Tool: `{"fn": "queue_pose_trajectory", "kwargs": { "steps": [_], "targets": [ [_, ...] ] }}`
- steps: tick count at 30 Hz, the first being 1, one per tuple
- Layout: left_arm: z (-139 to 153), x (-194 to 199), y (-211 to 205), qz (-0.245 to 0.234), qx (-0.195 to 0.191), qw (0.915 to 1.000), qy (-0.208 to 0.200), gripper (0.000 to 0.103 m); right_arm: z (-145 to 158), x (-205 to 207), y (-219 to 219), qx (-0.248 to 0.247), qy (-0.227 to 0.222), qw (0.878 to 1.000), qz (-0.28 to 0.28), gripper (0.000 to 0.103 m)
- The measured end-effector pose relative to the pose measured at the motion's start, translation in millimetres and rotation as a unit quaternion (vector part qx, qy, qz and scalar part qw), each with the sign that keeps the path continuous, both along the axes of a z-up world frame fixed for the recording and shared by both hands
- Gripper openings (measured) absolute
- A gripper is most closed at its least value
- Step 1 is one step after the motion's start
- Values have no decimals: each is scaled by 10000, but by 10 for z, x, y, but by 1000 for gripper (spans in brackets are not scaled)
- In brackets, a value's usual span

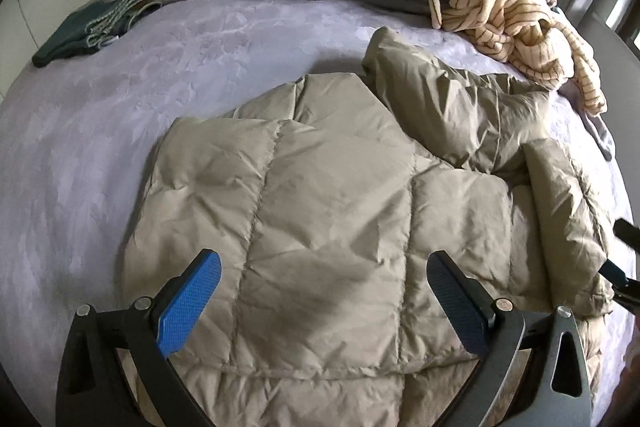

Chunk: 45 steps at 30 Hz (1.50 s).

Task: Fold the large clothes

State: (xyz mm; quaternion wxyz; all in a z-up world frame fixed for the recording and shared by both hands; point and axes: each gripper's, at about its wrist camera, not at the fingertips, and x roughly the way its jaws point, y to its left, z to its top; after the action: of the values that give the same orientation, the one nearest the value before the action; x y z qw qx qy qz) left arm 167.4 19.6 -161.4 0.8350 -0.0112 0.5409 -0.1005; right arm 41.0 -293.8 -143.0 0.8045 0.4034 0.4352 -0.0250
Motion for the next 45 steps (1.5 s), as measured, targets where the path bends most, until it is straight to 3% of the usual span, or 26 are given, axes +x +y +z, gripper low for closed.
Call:
{"fn": "queue_pose_trajectory", "kwargs": {
  "steps": [3, 5, 6, 7, 10, 13, 15, 21, 23, 25, 27, 28, 33, 38, 43, 44, 45],
  "targets": [
    [-20, 37, 99, 52, -170, 9998, 88, 103, -61, 61, -208, 521, -47, 9971, -547, 76],
    [-32, 66, 197, 123, -325, 9993, 161, 103, -68, 112, -275, 708, -80, 9944, -785, 55],
    [-31, 82, 263, 168, -459, 9986, 195, 103, -49, 156, -281, 678, -46, 9947, -777, 27],
    [-34, 86, 311, 184, -559, 9980, 223, 103, -12, 227, -231, 523, -27, 9962, -692, 12],
    [-32, 103, 452, 208, -911, 9952, 285, 103, 214, 440, 96, -182, -250, 9994, -139, 11],
    [-32, 104, 574, 231, -1273, 9910, 354, 103, 407, 622, 563, -844, -490, 9927, 702, 11],
    [-29, 84, 658, 283, -1497, 9876, 369, 103, 462, 666, 1008, -1377, -558, 9794, 1365, 11],
    [-13, 36, 884, 435, -2250, 9722, 484, 103, 168, 609, 1900, -2242, -236, 9424, 2471, 16],
    [7, 47, 888, 381, -2309, 9710, 490, 103, 38, 575, 2044, -2330, -47, 9329, 2745, 24],
    [24, 59, 857, 298, -2391, 9692, 515, 103, -38, 532, 2082, -2226, 57, 9297, 2935, 60],
    [21, 72, 809, 218, -2554, 9647, 601, 103, -49, 456, 2079, -2030, 56, 9308, 3040, 72],
    [9, 74, 774, 162, -2659, 9616, 665, 103, -21, 388, 2027, -1954, 44, 9328, 3027, 72],
    [-72, 96, 477, -225, -2626, 9601, 933, 103, 5, 27, 1484, -1400, 274, 9560, 2562, 72],
    [-215, 142, 105, -525, -2419, 9625, 1108, 103, -173, -486, 483, -344, 632, 9886, 1320, 72],
    [-251, 157, -180, -698, -2051, 9707, 1036, 101, -322, -917, -404, 665, 568, 9961, -148, 72],
    [-246, 155, -223, -721, -1996, 9719, 1020, 98, -338, -954, -509, 788, 507, 9950, -341, 72],
    [-257, 160, -257, -745, -1942, 9727, 1034, 82, -363, -1000, -647, 945, 440, 9927, -600, 72]
  ]
}}
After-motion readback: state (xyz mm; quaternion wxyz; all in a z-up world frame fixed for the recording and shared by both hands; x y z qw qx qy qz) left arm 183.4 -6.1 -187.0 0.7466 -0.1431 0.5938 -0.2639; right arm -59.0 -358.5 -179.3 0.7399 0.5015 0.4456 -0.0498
